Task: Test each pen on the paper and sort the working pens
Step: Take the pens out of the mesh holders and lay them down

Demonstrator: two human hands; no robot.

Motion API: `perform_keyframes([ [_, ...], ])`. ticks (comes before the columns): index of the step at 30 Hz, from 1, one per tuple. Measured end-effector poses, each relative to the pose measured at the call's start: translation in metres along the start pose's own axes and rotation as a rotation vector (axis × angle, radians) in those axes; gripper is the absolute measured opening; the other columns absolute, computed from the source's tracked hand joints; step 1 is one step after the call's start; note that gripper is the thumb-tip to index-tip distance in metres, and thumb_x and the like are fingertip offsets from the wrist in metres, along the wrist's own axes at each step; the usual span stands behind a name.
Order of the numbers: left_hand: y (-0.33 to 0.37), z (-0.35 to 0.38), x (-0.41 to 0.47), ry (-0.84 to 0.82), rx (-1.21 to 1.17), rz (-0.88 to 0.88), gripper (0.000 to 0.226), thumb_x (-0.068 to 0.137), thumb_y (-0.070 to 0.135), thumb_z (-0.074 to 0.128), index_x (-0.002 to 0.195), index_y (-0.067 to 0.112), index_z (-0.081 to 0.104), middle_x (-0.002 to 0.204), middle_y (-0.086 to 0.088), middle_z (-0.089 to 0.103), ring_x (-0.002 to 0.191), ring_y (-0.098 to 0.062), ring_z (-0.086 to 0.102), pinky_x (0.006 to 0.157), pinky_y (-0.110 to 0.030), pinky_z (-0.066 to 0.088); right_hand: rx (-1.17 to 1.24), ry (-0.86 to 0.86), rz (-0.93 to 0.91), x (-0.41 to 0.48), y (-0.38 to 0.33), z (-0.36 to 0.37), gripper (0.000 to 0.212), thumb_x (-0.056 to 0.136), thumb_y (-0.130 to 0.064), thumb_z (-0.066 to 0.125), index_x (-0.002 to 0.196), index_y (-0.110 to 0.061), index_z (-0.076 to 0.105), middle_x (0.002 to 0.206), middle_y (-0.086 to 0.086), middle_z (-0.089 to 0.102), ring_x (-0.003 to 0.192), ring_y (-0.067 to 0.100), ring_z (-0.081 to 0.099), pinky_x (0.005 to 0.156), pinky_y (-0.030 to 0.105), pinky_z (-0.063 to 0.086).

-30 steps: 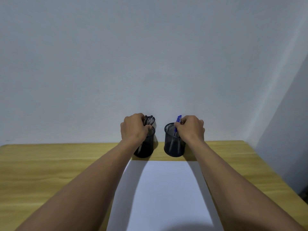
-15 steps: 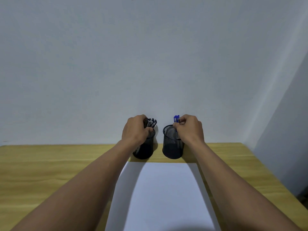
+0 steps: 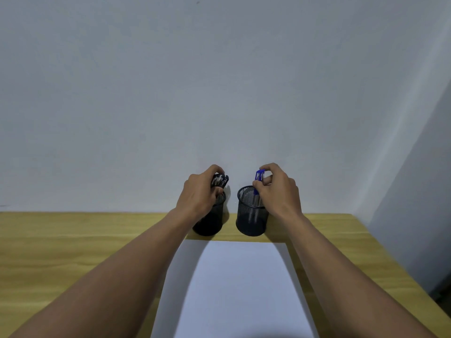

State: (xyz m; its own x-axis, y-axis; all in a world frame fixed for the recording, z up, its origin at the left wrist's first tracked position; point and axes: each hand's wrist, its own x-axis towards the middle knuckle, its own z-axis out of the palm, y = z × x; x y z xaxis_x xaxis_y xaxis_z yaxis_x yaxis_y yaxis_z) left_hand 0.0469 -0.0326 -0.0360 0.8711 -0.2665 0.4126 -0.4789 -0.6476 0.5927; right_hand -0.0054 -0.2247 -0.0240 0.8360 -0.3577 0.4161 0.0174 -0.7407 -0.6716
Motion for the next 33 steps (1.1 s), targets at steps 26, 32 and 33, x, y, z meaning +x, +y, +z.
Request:
perform_keyframes([
  [26, 0.048, -0.109, -0.028, 0.465, -0.488, -0.182, 0.042, 0.085, 0.011, 0.069, 0.122, 0.029, 0.068, 0.091, 0.010, 0.069, 0.083, -0.004, 0.066, 0.068, 0.004, 0.038, 0.107, 0.115, -0.081, -0.037, -0.090, -0.063, 0.033, 0.096, -0.021, 0.063, 0.129, -0.027, 0.061, 0.092, -0.007, 0.067, 0.085, 0.018, 0.066, 0.074, 0.027, 0.041],
  [32, 0.041, -0.143, -0.079, 0.577, -0.559, -0.306, 0.037, 0.084, 0.013, 0.071, 0.118, 0.027, 0.069, 0.092, 0.005, 0.069, 0.086, -0.014, 0.062, 0.082, -0.019, 0.045, 0.223, 0.101, -0.027, -0.088, -0.131, -0.056, 0.029, 0.094, -0.020, 0.065, 0.121, -0.029, 0.062, 0.088, -0.005, 0.072, 0.085, 0.019, 0.070, 0.065, 0.026, 0.051],
  [33, 0.037, -0.147, -0.090, 0.593, -0.577, -0.334, 0.037, 0.084, 0.013, 0.071, 0.118, 0.026, 0.069, 0.093, 0.004, 0.068, 0.085, -0.015, 0.062, 0.083, -0.021, 0.047, 0.256, 0.102, 0.003, -0.099, -0.137, -0.049, 0.028, 0.092, -0.020, 0.066, 0.118, -0.031, 0.062, 0.084, -0.007, 0.072, 0.085, 0.021, 0.071, 0.071, 0.034, 0.055],
])
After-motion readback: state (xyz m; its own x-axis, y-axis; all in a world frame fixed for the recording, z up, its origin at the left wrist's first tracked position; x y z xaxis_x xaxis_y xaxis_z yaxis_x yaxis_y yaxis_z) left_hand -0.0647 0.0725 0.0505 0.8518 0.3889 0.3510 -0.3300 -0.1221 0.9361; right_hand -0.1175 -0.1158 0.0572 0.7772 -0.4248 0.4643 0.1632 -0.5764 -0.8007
